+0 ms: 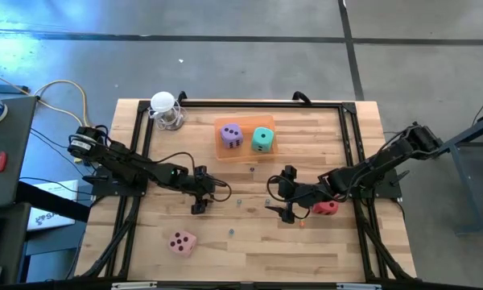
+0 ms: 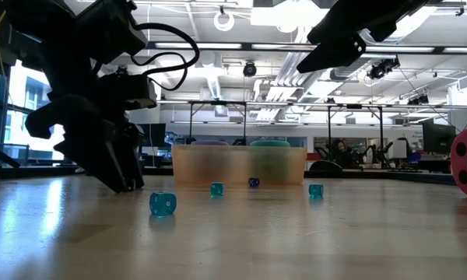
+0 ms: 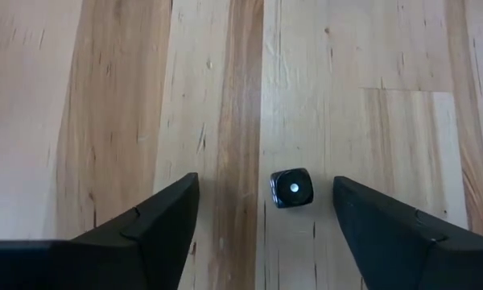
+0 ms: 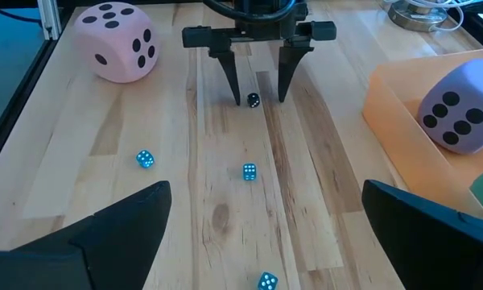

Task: Pick & Place Dice
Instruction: Put the small black dice into the orange container

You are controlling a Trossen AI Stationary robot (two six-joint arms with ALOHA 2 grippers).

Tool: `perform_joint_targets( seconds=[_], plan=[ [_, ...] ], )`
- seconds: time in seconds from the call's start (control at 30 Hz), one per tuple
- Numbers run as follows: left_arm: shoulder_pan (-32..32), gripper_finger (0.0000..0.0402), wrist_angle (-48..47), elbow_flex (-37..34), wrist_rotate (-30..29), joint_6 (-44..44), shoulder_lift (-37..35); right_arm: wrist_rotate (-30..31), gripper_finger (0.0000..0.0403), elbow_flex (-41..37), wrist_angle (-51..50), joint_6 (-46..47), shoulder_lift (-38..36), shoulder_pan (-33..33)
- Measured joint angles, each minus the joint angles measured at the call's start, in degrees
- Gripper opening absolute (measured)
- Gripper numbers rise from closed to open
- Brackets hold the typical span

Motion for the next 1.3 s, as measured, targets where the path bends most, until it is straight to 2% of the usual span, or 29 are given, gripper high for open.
perform_joint_targets(
  seconds=[0.33,0.83,1.07,1.3],
  plan=[
    [0.16,0.0197,0.04,0.00,0.12,1.27,0.00,0.00,0.0400,0.00,0.00,-0.02,0.00,0.00],
    [-0.09,0.0049,0.59,-0.07,-0.15,1.27,0.00,0.16,0.0400,0.00,0.02,-1.70,0.00,-0.86],
    [-0.09,0.0057,0.88,-0.10,-0.28,2.56,-0.84,0.00,0.0400,0.00,0.02,-1.34,0.00,-0.72],
    [0.66,0.0056,-2.27,2.27,-0.73,8.00,-5.60,-0.07,0.0400,0.00,0.01,-0.06,0.00,-0.32]
  ],
)
